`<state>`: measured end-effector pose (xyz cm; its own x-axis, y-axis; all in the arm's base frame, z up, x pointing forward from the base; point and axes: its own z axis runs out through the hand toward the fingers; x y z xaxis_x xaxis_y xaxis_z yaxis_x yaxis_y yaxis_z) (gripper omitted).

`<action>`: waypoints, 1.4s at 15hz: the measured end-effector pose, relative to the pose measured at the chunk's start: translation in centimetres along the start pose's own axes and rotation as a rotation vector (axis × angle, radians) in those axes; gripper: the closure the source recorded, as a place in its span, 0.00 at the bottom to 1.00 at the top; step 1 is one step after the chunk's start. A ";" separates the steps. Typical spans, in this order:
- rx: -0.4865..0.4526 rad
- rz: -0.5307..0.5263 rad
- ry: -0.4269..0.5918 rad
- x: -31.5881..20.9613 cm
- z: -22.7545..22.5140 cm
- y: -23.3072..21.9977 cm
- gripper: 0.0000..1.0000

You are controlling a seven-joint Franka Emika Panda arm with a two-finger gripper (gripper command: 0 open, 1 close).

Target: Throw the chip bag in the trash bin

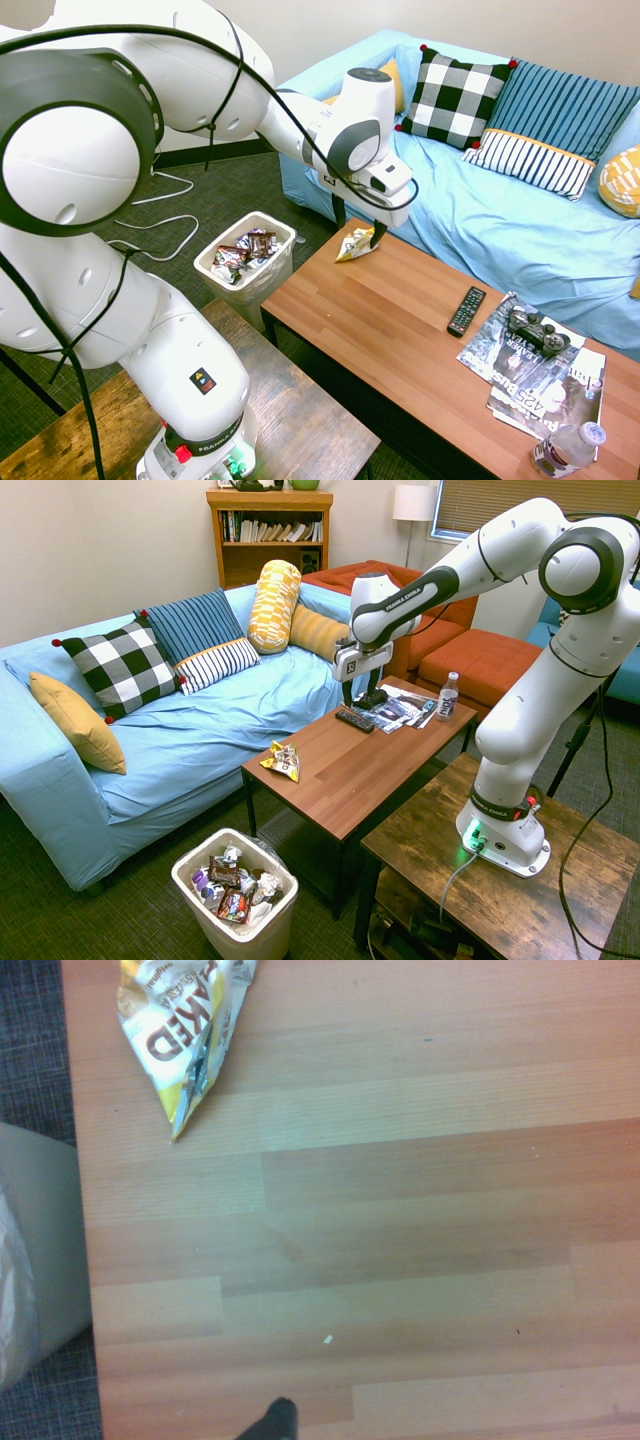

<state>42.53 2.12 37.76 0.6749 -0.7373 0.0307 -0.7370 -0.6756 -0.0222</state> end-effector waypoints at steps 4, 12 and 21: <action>0.023 0.013 0.006 0.6 0.8 -0.8 0.00; 0.010 0.061 -0.019 3.0 7.4 -14.0 0.00; -0.141 0.130 -0.017 6.1 21.3 -20.8 0.00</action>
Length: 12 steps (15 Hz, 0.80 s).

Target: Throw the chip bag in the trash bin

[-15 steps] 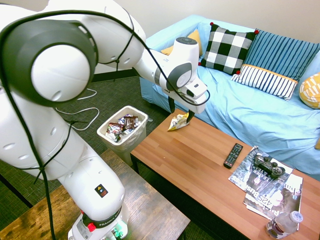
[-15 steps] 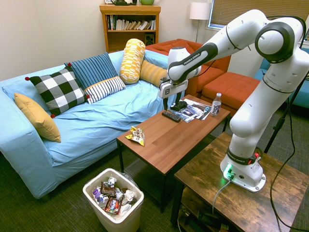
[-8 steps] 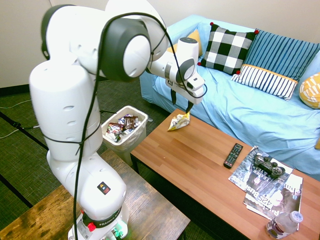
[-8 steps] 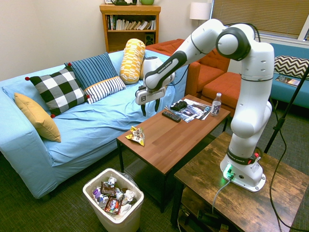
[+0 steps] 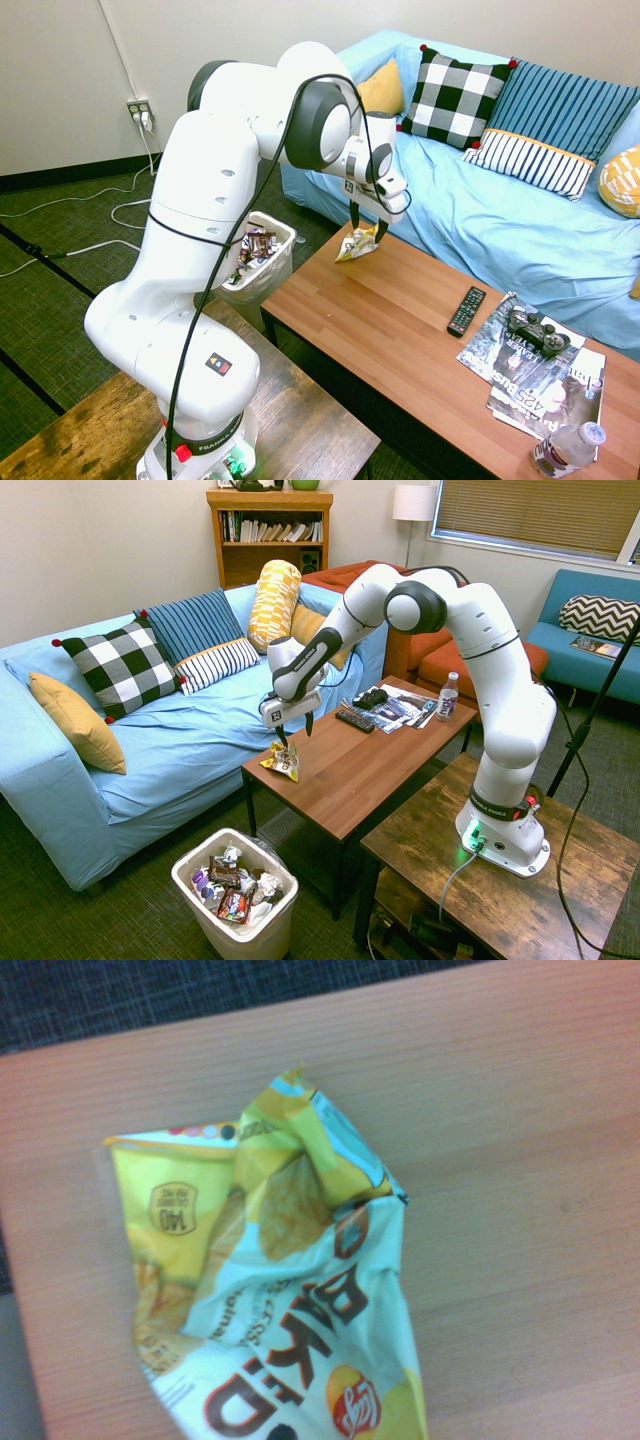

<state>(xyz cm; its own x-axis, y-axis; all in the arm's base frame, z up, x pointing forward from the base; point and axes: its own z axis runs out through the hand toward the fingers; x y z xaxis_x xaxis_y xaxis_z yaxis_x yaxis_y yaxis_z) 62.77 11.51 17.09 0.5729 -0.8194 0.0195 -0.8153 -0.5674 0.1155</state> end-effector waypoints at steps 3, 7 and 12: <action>-0.021 0.007 -0.010 0.5 2.5 -0.5 1.00; -0.036 -0.018 -0.020 -1.2 4.1 -1.4 1.00; -0.043 -0.011 -0.029 -1.4 4.3 -1.5 1.00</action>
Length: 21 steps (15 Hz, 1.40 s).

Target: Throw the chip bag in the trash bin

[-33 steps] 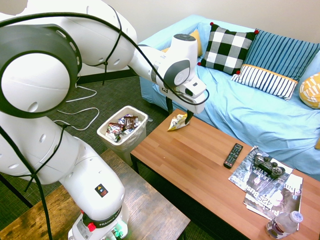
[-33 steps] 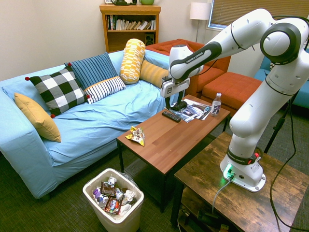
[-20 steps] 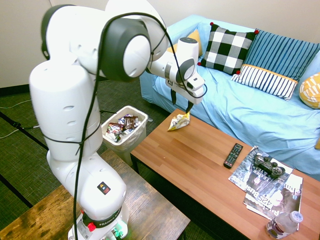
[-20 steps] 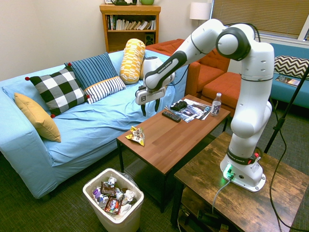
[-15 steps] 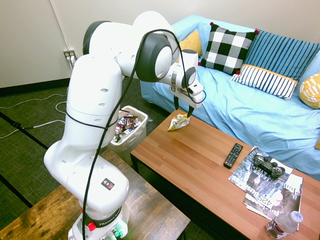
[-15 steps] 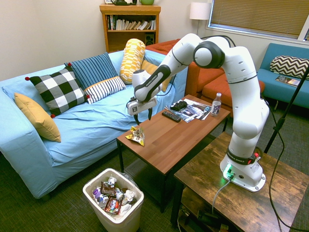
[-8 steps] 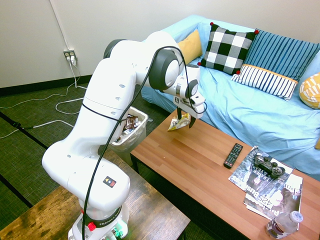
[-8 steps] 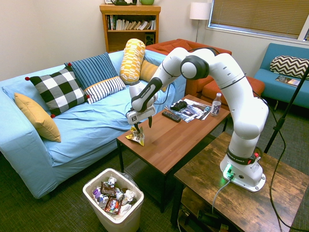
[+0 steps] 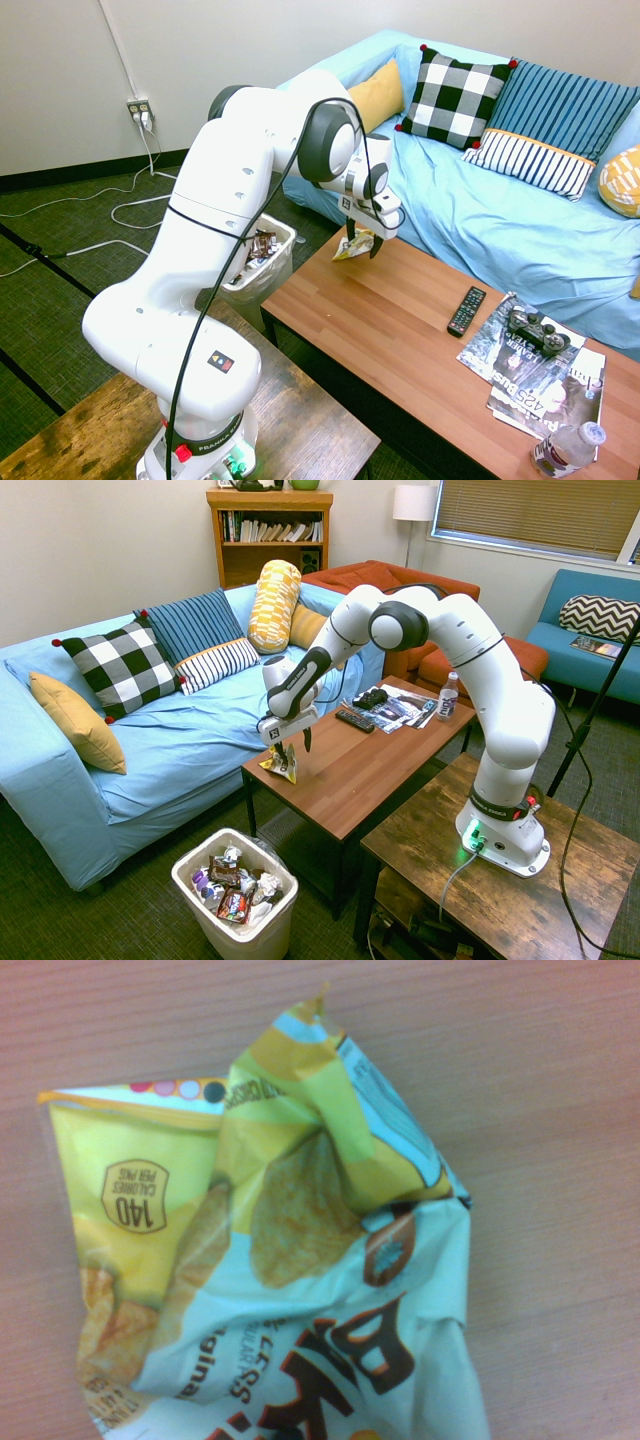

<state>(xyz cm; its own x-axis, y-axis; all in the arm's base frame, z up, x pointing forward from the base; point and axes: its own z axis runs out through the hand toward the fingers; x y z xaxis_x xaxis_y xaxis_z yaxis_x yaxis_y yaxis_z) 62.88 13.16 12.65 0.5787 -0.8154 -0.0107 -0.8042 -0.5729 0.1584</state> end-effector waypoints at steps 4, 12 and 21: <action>0.000 0.005 0.000 0.2 0.0 0.1 1.00; 0.009 0.016 0.003 0.7 -0.6 0.1 1.00; 0.074 -0.004 -0.004 -0.4 -4.9 -0.5 1.00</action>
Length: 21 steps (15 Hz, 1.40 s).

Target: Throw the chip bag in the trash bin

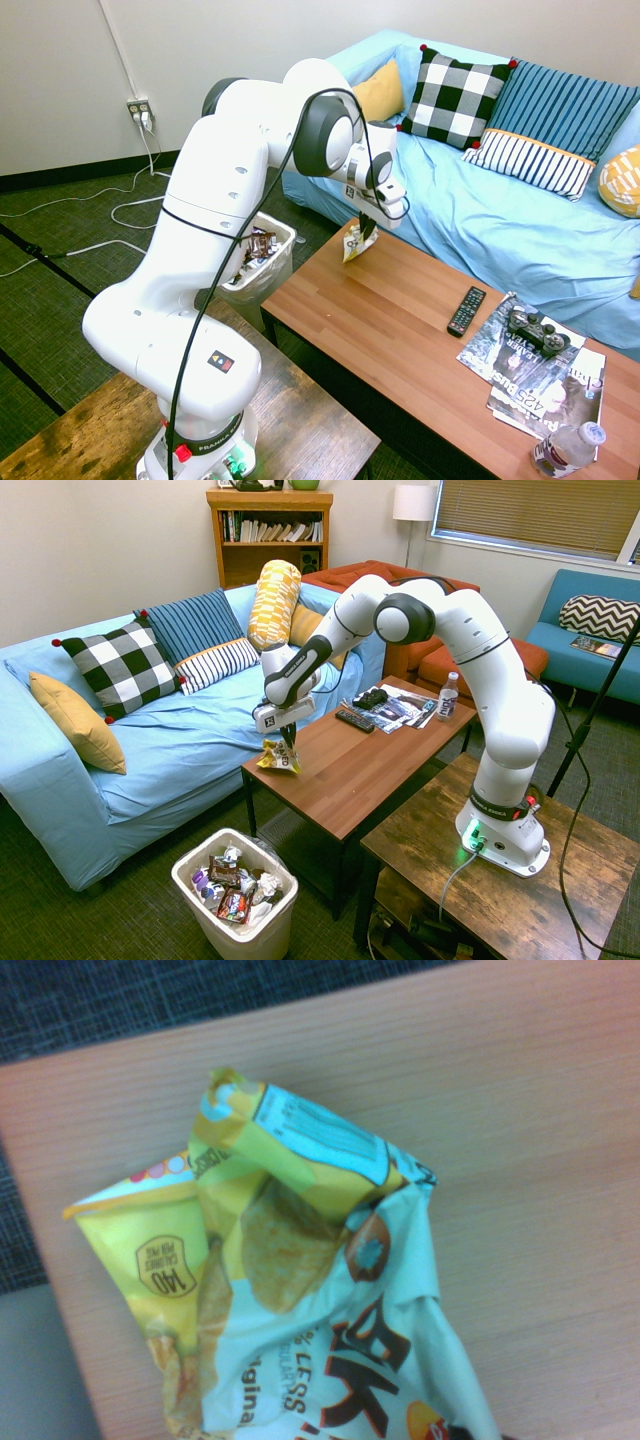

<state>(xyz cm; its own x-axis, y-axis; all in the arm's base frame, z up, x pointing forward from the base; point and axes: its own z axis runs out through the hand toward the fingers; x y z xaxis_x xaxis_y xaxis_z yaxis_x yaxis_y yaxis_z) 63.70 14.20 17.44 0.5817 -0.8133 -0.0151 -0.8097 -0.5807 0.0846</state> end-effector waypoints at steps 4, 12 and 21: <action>0.037 -0.120 0.004 -9.1 -4.7 -1.0 1.00; -0.051 -0.346 0.087 -32.7 -1.1 -3.3 1.00; -0.105 -0.399 0.118 -37.3 2.7 -4.3 0.00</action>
<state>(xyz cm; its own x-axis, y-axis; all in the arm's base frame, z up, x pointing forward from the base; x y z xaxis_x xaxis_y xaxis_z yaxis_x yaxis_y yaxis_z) 45.27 46.88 14.93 0.8574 -0.5126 0.0460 -0.5109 -0.8369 0.1966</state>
